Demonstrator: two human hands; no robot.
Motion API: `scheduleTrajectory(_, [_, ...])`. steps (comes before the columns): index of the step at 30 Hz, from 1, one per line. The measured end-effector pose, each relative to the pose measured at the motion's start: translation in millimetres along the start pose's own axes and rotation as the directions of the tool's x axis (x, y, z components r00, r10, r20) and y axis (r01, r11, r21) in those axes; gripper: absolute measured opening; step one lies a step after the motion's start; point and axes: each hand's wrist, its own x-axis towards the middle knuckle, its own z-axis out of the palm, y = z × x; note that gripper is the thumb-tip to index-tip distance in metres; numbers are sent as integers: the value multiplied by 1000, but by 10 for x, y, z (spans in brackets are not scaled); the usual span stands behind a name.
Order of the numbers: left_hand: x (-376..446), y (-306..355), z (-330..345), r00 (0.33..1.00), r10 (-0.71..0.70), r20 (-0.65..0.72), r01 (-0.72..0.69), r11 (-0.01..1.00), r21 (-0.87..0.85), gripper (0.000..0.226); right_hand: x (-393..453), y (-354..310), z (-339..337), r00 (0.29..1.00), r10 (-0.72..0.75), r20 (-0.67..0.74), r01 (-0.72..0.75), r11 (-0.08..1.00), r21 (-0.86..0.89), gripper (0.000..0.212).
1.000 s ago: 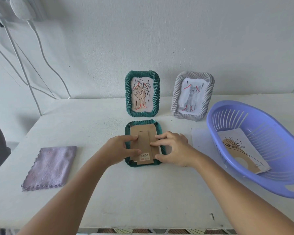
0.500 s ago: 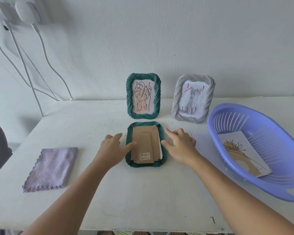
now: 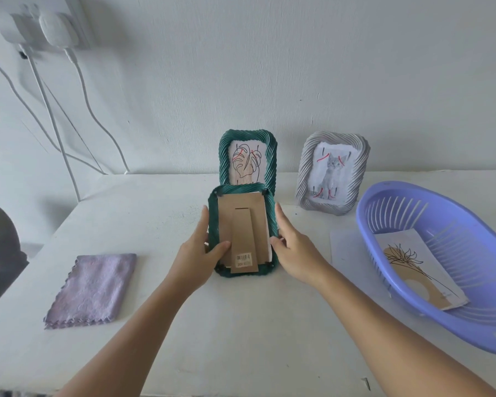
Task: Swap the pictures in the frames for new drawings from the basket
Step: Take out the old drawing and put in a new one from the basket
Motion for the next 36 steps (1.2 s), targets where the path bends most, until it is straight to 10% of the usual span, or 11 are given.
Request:
scheduleTrajectory(7, [-12, 56, -83, 1000, 5, 17, -6, 999, 40, 91, -28, -37, 37, 997, -65, -28, 68, 988, 138, 73])
scheduleTrajectory(15, [-54, 523, -204, 971, 69, -229, -52, 995, 81, 71, 46, -366, 103, 890, -264, -371, 346, 922, 175, 57])
scheduleTrajectory(25, [-45, 892, -345, 946, -151, -286, 25, 917, -399, 63, 43, -711, 350, 672, -675, -306, 577, 736, -354, 55])
scheduleTrajectory(29, [2, 720, -395, 934, -207, -292, 35, 865, -500, 60, -13, -704, 332, 767, -637, -74, 588, 745, -315, 72])
scheduleTrajectory(32, [11, 587, -450, 944, -217, -250, 25, 799, -601, 62, 107, -592, 319, 804, -560, -197, 517, 824, -233, 66])
scheduleTrajectory(36, [37, 434, -534, 966, -216, -143, 49, 694, -718, 55, 258, -598, 176, 989, -109, -102, 135, 945, 298, 60])
